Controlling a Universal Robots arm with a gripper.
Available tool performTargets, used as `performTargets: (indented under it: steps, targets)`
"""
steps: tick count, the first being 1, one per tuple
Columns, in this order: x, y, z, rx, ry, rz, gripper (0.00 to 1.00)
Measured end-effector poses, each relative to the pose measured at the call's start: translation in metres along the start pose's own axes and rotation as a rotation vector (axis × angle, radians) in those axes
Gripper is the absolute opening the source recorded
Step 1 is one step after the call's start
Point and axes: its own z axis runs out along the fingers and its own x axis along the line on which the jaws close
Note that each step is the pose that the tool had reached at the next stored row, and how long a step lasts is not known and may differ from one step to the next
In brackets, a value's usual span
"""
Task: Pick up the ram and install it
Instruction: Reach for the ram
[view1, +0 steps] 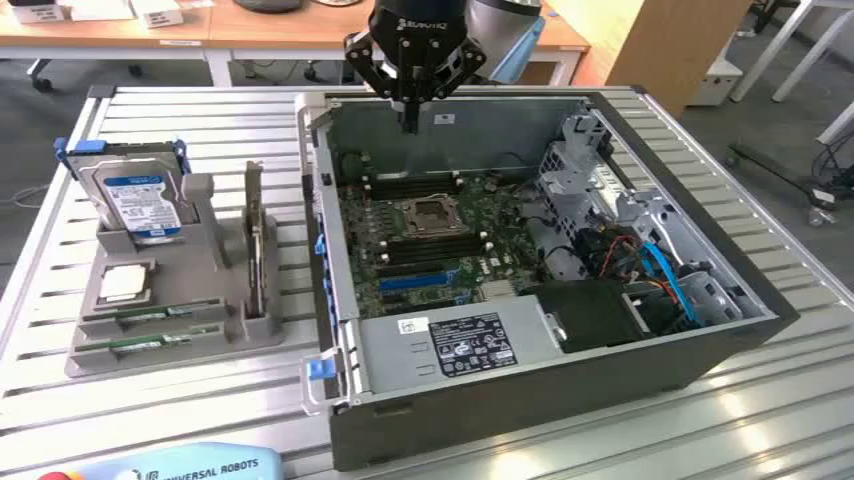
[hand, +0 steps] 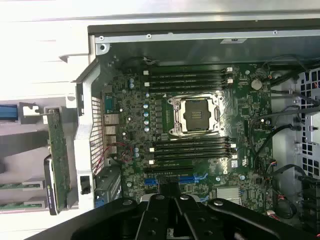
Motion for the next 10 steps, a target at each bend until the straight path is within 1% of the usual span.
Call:
performTargets:
  steps: [7, 10]
  targets:
    - [0.0002, 0.0, 0.0, -0.0001, 0.0, 0.0, 0.1]
    - [0.0018, -0.0002, 0.0, -0.0001, -0.0001, 0.0, 0.1]
